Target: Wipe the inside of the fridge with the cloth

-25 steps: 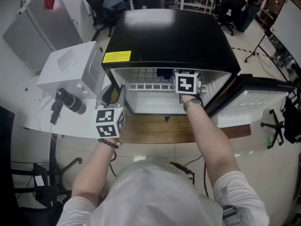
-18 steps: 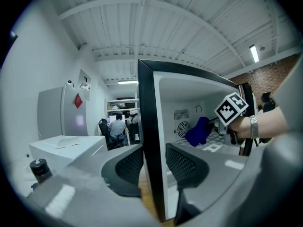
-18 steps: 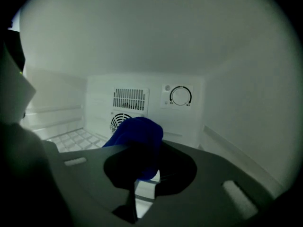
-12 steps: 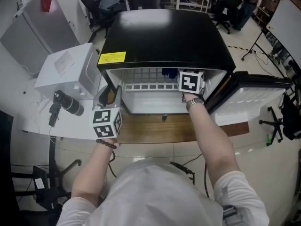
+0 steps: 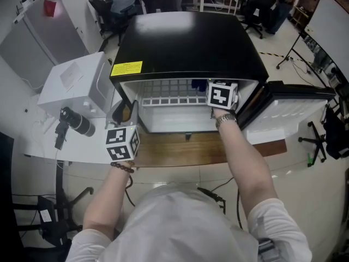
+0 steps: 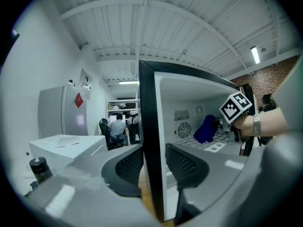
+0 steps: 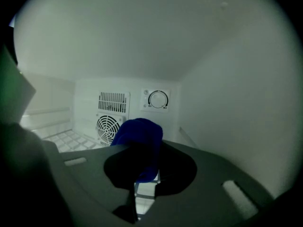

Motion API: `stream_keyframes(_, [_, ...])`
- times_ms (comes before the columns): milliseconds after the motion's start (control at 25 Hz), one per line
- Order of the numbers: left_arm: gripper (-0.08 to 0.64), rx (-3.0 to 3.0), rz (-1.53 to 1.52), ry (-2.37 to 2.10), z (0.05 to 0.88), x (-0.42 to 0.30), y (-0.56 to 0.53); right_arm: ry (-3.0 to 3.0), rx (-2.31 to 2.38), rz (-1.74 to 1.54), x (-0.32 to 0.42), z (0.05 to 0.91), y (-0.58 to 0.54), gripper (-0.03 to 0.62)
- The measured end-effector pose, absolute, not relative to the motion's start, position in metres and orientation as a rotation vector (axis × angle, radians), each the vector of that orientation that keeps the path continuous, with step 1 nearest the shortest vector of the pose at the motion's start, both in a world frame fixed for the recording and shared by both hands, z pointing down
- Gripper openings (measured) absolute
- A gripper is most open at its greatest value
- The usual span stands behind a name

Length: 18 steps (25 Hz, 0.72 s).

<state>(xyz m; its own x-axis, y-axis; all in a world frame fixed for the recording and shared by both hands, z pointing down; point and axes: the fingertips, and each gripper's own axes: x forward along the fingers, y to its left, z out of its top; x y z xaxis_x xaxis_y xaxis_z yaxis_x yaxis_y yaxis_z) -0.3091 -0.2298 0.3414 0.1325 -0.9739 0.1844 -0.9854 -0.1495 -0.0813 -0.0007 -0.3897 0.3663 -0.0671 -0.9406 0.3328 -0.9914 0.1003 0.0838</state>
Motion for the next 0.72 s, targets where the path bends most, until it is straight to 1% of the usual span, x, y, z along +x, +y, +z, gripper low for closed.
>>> stream_keyframes(720, [0.141,2.314,0.285,-2.012,0.339,-0.308,-0.231,-2.139,1.973,0.114,-0.003,0.329,-0.387,0.044])
